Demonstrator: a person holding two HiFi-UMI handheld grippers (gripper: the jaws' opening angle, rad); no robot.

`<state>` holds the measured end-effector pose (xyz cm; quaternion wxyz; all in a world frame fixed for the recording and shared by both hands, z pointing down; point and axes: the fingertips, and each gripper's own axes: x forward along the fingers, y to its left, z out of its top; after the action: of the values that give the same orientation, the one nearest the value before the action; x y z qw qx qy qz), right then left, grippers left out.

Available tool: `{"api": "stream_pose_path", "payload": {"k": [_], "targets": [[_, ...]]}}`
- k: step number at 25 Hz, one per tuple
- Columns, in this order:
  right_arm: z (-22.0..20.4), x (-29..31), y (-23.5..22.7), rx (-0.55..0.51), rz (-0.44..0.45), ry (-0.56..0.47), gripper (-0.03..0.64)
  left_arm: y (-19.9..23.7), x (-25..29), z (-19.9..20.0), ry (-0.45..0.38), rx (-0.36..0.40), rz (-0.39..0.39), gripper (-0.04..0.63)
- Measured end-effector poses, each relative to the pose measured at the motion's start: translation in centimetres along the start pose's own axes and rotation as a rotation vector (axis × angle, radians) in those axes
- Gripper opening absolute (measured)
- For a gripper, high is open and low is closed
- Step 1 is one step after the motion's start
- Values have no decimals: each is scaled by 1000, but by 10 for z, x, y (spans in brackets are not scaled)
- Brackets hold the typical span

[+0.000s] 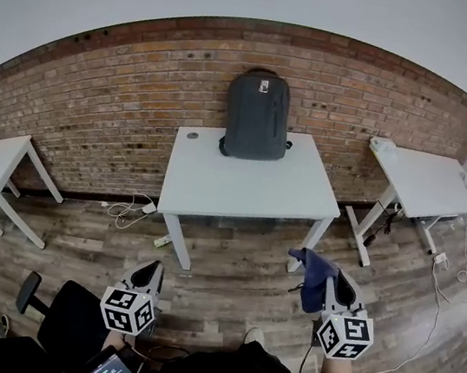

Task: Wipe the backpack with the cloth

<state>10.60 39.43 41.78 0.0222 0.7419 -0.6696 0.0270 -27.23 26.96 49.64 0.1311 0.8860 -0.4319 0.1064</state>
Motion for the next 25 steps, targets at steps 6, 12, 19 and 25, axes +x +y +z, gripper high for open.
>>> {"api": "stream_pose_path", "payload": {"k": [6, 12, 19, 25], "targets": [[6, -24, 15, -13, -3, 4, 48, 6, -29, -5, 1, 0, 2, -3], [14, -24, 12, -29, 34, -5, 48, 6, -45, -4, -20, -36, 64, -3], [17, -33, -24, -34, 77, -7, 48, -42, -37, -8, -16, -45, 77, -3], [9, -60, -67, -26, 102, -5, 48, -106, -34, -25, 8, -32, 68, -3]]}}
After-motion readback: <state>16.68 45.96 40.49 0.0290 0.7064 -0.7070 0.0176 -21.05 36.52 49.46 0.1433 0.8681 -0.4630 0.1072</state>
